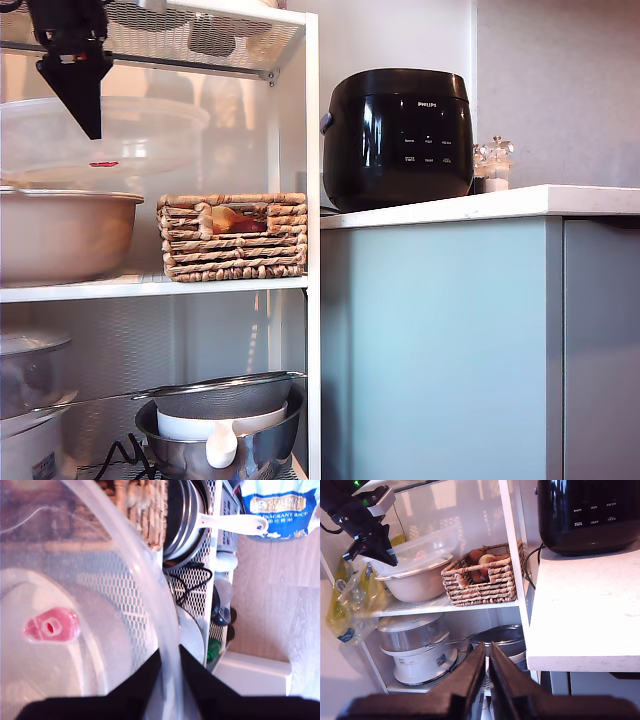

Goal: Pick up the plastic microwave lid from the shelf, then place it on the counter next to you

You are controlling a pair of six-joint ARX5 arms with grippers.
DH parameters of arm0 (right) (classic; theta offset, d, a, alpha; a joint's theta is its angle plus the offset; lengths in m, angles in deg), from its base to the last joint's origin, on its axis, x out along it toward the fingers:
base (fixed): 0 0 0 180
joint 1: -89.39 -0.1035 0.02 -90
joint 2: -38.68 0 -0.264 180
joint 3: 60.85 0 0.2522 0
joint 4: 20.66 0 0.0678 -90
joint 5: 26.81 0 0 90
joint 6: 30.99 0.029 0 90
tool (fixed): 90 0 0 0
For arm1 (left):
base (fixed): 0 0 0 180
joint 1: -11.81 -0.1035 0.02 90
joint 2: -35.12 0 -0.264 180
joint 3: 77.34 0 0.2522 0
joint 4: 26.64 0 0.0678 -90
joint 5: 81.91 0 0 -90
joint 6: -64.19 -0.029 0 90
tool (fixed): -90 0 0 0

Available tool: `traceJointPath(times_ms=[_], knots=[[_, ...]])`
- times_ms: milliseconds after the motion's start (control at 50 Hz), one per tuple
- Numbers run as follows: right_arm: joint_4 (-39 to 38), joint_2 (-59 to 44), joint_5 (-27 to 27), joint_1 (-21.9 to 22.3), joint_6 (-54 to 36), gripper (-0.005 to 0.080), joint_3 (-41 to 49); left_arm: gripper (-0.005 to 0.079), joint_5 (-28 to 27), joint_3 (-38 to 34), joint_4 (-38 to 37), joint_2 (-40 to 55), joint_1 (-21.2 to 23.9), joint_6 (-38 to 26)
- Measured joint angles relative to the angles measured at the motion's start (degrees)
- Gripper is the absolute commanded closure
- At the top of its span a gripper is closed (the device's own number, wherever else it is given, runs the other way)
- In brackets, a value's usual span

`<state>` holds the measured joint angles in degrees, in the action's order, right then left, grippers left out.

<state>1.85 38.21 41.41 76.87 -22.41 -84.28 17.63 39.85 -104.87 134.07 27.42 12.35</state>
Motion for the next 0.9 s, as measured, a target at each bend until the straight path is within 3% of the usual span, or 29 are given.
traceJointPath(times_ms=[300,900], knots=[[0.0,0.0,0.0,0.0,0.0,0.0764,0.0,0.0765,2.6,0.0,-2.6,-0.1,3.4,3.3],[0.0,0.0,0.0,0.0,0.0,0.0764,0.0,0.0765,2.6,0.0,-11.3,-3.3,14.9,11.6]])
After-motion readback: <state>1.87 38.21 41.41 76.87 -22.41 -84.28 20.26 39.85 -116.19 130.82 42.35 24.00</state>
